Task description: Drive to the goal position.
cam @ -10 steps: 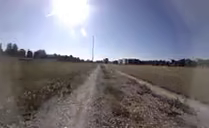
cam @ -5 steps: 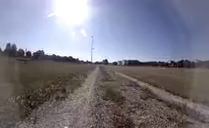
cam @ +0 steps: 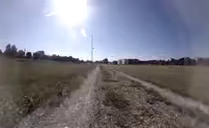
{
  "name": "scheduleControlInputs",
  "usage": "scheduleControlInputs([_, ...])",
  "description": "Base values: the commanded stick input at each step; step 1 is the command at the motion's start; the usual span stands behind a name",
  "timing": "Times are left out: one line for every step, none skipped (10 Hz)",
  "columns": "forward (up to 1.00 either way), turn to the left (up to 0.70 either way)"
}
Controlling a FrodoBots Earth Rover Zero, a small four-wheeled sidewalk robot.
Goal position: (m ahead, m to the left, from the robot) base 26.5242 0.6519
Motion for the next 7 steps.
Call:
scheduleControlInputs([0.5, 0.0])
scheduleControlInputs([0.5, 0.0])
scheduleControlInputs([0.5, 0.0])
scheduleControlInputs([0.5, 0.0])
scheduleControlInputs([0.5, 0.0])
scheduleControlInputs([0.5, 0.0])
scheduleControlInputs([0.5, 0.0])
